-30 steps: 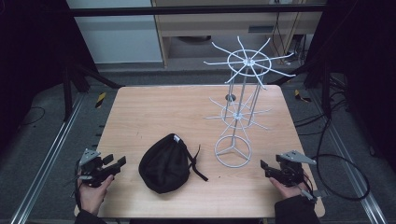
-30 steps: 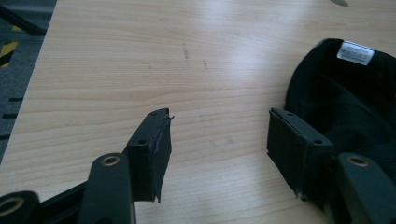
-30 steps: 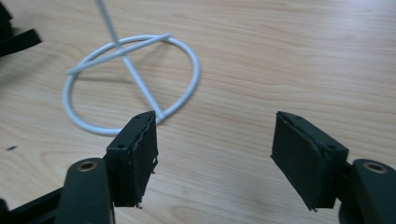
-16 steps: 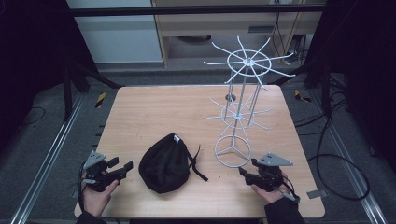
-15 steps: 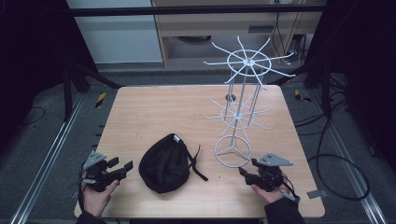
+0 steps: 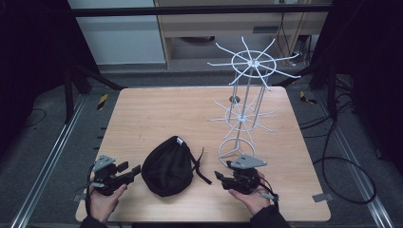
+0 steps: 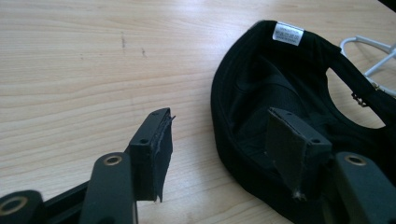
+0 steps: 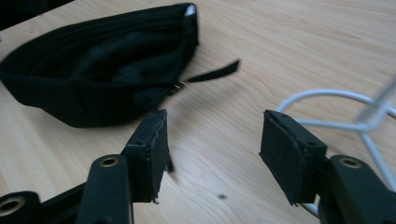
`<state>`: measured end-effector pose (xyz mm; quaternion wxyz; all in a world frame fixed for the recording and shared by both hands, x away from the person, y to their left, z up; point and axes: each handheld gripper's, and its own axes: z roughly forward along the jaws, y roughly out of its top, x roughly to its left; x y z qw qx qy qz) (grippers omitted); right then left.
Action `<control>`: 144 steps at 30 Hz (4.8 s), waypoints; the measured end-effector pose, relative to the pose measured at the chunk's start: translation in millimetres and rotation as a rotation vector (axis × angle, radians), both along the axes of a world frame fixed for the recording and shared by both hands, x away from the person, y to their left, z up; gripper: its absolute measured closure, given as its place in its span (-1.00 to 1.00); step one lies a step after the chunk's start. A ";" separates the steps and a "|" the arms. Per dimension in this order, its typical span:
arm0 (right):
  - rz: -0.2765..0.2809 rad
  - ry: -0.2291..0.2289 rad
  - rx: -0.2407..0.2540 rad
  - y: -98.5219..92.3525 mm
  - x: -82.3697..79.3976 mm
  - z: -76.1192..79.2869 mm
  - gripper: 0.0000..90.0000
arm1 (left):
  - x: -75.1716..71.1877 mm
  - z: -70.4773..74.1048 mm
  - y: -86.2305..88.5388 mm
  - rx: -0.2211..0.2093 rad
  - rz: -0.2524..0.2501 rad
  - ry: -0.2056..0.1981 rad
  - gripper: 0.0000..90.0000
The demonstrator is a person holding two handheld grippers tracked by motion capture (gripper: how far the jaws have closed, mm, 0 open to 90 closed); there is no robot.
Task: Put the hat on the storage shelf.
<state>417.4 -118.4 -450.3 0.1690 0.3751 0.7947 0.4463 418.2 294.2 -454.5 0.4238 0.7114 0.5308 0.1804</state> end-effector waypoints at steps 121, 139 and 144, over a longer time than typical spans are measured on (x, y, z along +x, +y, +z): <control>0.238 -0.053 -0.074 85.7 -7.6 -12.9 0.79 | 49.9 -17.9 -45.6 0.047 -0.031 0.065 0.72; 0.180 -0.024 -0.059 81.1 -6.5 -18.6 0.79 | 19.2 16.0 -74.1 -0.053 -0.157 0.067 0.18; 0.199 -0.025 -0.047 82.4 -8.5 -19.4 0.79 | 23.5 8.7 -93.9 -0.056 -0.183 0.101 0.01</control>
